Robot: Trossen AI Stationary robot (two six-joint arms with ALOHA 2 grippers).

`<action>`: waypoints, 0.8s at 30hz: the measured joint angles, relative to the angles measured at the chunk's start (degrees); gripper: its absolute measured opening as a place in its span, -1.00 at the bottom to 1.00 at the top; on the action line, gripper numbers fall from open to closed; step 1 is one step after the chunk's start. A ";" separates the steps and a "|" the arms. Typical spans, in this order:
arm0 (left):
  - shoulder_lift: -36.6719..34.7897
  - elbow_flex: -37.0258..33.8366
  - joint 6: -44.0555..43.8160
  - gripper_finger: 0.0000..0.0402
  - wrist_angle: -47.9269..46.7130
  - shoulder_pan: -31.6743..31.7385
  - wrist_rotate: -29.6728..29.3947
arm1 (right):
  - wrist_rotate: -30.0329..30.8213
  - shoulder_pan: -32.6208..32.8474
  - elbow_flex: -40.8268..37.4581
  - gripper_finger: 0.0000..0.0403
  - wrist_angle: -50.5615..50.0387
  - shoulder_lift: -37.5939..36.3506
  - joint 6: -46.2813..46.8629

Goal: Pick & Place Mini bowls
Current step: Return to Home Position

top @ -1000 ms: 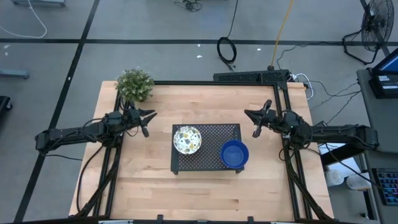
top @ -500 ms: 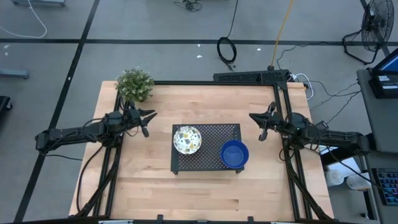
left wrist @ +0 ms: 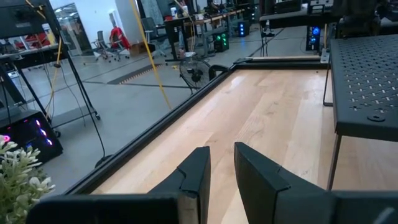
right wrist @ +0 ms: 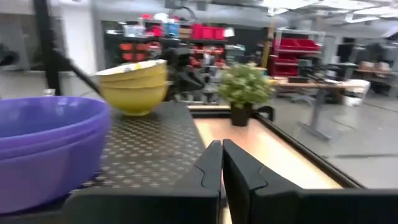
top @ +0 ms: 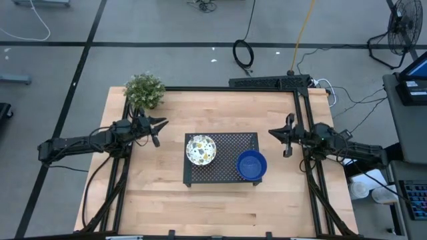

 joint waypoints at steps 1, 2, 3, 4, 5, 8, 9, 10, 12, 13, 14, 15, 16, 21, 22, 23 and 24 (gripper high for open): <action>0.00 0.00 0.00 -0.62 -0.03 0.00 0.00 | -1.12 0.00 0.00 -1.00 0.13 -0.02 -0.20; 0.02 0.00 -0.01 -0.62 -0.04 0.01 0.02 | -2.02 0.00 0.00 -1.00 0.12 0.02 -0.75; 0.01 0.00 -0.01 -0.62 -0.01 -0.01 0.00 | -2.74 0.00 0.00 -1.00 -0.19 0.11 -1.68; 0.00 0.00 0.00 -0.62 0.04 -0.01 0.00 | -3.25 0.00 0.00 -1.00 -1.02 0.11 -2.80; 0.01 0.00 0.00 -0.62 0.02 -0.01 0.00 | -3.26 0.00 0.00 -1.00 -1.80 0.13 -3.33; 0.01 0.00 0.01 -0.62 0.02 0.00 0.00 | -3.12 0.00 0.00 -1.00 -2.67 0.34 -3.17; 0.02 0.00 0.01 -0.62 0.02 -0.01 0.00 | -3.00 0.00 0.00 -1.00 -3.07 0.53 -3.12; 0.00 0.00 0.01 -0.62 0.02 0.01 0.00 | -3.04 0.00 -0.02 -1.00 -3.18 0.69 -3.09; 0.00 0.00 0.01 -0.62 0.02 -0.01 0.00 | -3.06 0.00 -0.02 -1.00 -3.10 1.02 -3.05; 0.00 0.00 0.01 -0.62 0.02 -0.01 0.00 | -3.05 0.00 -0.02 -1.00 -3.03 1.21 -3.07; 0.00 0.00 0.00 -0.62 0.02 -0.01 0.01 | -3.05 0.00 -0.02 -1.00 -2.95 1.27 -3.05; 0.00 0.00 0.01 -0.62 0.02 -0.01 0.00 | -3.08 0.00 -0.02 -1.00 -2.91 1.27 -3.05; 0.02 0.00 0.01 -0.62 0.02 -0.01 0.00 | -3.10 0.00 -0.02 -1.00 -2.91 1.27 -3.05; 0.02 0.00 0.00 -0.62 0.03 -0.01 0.00 | -3.11 0.00 -0.02 -1.00 -2.93 1.29 -3.05; 0.00 0.00 0.00 -0.62 0.04 0.00 0.00 | -3.11 0.00 -0.02 -1.00 -2.93 1.27 -3.05; 0.01 0.00 0.01 -0.62 0.04 0.01 0.00 | -3.11 0.00 -0.02 -1.00 -2.93 1.27 -3.05; 0.01 0.00 0.01 -0.62 0.04 0.00 0.00 | -3.13 0.00 -0.02 -1.00 -2.93 1.27 -3.05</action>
